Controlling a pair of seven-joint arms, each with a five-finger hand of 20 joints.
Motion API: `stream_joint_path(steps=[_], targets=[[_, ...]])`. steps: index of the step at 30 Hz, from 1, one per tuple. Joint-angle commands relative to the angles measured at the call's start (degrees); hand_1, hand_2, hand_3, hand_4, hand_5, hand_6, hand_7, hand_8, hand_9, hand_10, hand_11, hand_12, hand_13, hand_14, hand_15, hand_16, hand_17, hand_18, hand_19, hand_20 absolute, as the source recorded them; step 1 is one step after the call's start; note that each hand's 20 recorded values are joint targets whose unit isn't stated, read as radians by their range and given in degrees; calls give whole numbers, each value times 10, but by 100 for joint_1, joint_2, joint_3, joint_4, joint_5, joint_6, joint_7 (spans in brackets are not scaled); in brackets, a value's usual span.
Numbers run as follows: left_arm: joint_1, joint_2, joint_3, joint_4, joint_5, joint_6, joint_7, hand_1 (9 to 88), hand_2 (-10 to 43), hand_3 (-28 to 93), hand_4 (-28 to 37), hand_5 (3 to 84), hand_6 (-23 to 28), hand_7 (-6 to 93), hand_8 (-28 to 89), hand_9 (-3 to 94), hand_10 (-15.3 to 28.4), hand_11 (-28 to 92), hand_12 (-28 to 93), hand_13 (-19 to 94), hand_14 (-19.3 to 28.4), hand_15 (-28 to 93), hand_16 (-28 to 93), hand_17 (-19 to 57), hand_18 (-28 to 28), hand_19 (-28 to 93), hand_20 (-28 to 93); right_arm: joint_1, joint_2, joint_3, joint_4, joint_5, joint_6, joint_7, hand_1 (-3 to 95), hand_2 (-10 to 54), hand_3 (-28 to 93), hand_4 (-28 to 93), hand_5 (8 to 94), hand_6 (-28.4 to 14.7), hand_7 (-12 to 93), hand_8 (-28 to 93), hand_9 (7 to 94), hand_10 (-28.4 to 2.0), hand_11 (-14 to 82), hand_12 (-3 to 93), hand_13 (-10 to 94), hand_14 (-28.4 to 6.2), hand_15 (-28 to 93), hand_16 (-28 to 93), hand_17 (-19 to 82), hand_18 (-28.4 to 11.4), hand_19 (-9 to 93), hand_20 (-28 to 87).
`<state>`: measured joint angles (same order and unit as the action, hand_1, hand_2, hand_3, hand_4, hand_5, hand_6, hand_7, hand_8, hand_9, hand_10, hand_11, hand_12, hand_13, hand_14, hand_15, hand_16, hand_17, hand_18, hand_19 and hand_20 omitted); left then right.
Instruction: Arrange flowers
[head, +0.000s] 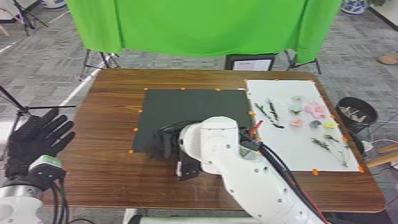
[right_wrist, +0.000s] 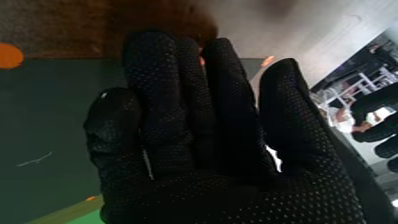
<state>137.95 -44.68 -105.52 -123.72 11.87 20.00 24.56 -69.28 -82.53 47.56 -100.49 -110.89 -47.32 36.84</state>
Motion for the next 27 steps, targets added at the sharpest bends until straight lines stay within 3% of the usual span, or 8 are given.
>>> stream_joint_path(steps=[1,8,12,14,18,23,27], targets=[[-15,54,52,31,-43,-58,-41,265,104,749,-253,404,104,123,-77,327,169,193,134,208,168,335,-47,-85,163,369,86,-58,28,-29,314,-172,109,62,169,274,820,-105,651,-69,100,-108,627,-171,106,153,675,-168,587,278,408,-230,913,333],[-98,23,133,49,12,-122,-138,265,103,748,-254,403,104,122,-77,327,169,193,134,208,168,336,-48,-85,163,369,86,-84,-2,-27,306,-213,136,17,168,274,823,-104,646,-70,101,-109,619,-171,107,152,674,-167,586,276,409,-228,915,328],[-34,40,110,48,-39,-101,-51,265,103,749,-254,402,104,122,-77,326,170,193,134,206,168,336,-48,-85,163,369,86,-46,15,-24,275,-21,138,69,169,275,825,-104,644,-67,105,-108,619,-171,109,152,673,-167,586,275,409,-228,915,325],[0,14,82,31,-42,-92,-49,265,103,748,-254,402,104,122,-77,326,170,193,134,206,168,336,-48,-85,163,369,86,-49,10,10,213,99,119,155,171,275,824,-105,644,-46,113,-106,620,-172,111,154,673,-167,586,274,408,-228,915,324],[29,-24,57,36,-32,-107,-41,265,103,749,-254,402,104,123,-77,326,171,193,134,206,168,336,-48,-85,163,369,86,-9,48,42,56,243,61,191,178,252,826,-105,638,-17,128,-112,611,-202,104,154,670,-160,568,268,400,-230,903,316],[77,-33,38,32,-51,-80,-19,266,104,751,-253,402,104,123,-77,326,170,194,134,206,169,337,-48,-85,162,368,85,-42,61,131,-155,383,98,209,179,213,850,-88,629,-13,131,-115,606,-209,101,154,672,-158,577,268,391,-238,889,312],[93,-94,20,35,-46,-136,7,267,104,749,-252,402,103,123,-77,326,170,194,134,206,168,336,-49,-85,162,368,85,-96,169,306,-528,628,92,329,178,202,851,-85,621,-10,129,-115,597,-214,98,152,669,-159,577,265,389,-238,886,311]])
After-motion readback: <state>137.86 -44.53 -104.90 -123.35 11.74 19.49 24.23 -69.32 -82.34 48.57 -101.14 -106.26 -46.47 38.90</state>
